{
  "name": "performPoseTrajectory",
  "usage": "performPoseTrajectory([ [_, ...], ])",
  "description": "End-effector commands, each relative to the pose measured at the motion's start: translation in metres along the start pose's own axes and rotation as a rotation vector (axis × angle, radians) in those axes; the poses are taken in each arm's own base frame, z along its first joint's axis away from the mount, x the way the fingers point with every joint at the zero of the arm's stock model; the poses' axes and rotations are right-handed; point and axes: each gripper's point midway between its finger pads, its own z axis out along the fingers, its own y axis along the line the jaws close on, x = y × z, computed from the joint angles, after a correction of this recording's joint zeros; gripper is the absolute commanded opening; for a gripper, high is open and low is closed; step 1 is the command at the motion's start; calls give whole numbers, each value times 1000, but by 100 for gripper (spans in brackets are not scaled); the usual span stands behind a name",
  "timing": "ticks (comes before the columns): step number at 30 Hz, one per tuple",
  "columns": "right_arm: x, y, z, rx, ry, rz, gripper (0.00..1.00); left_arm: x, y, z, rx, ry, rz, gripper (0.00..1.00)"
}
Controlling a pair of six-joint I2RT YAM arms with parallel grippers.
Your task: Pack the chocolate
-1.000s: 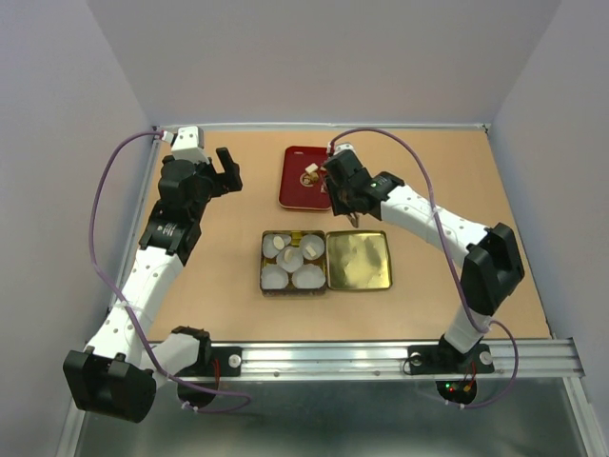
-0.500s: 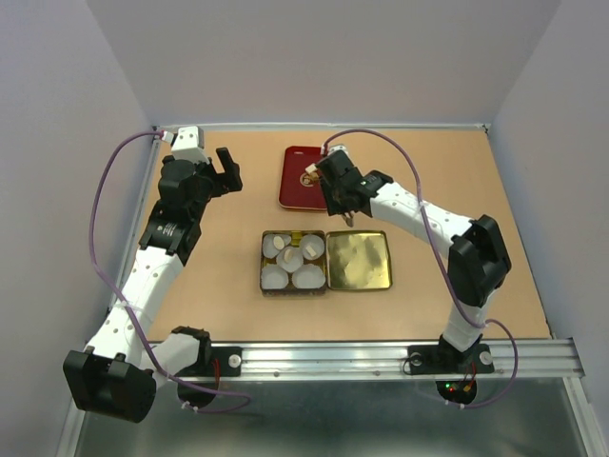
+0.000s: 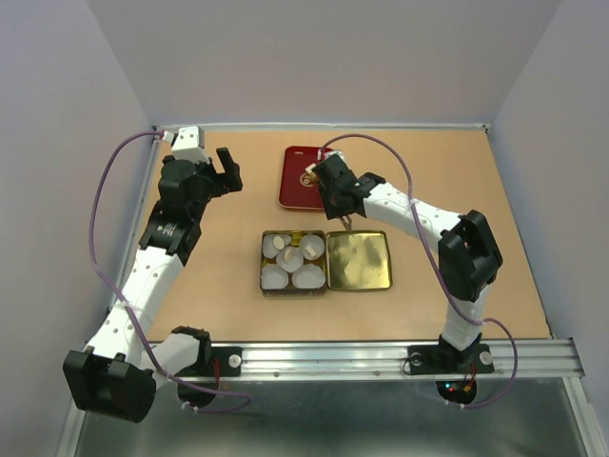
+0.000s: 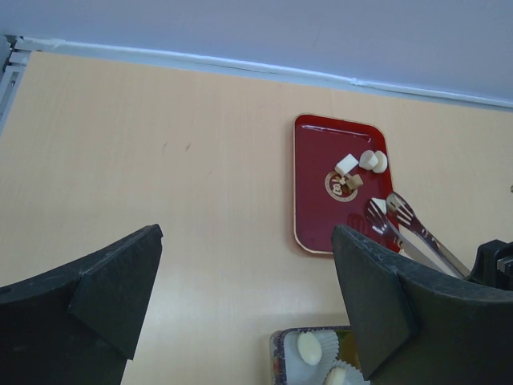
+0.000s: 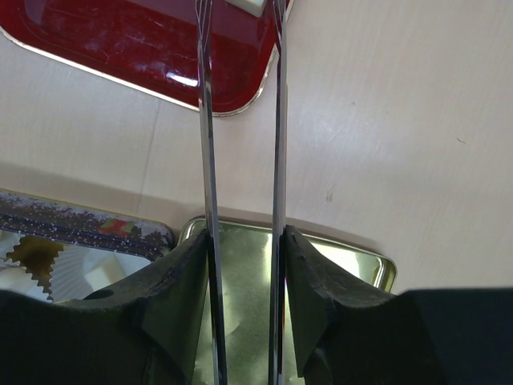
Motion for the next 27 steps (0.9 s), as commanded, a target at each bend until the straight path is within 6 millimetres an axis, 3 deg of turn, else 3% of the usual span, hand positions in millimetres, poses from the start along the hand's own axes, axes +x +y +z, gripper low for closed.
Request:
performPoseTrajectory([
  [1,-44,4,-8,-16,-116,61,46,-38,-11,-11,30,-98,5,99],
  [8,-42,2,-1,-2,-109,53,45,-39,-10,-12,26,-102,4,99],
  [16,-43,-1,-1,12,-112,35,34,-39,-9,-12,20,-103,6,99],
  [27,-63,-5,-53,-79,-199,53,32,-38,-8,-11,17,-101,6,99],
])
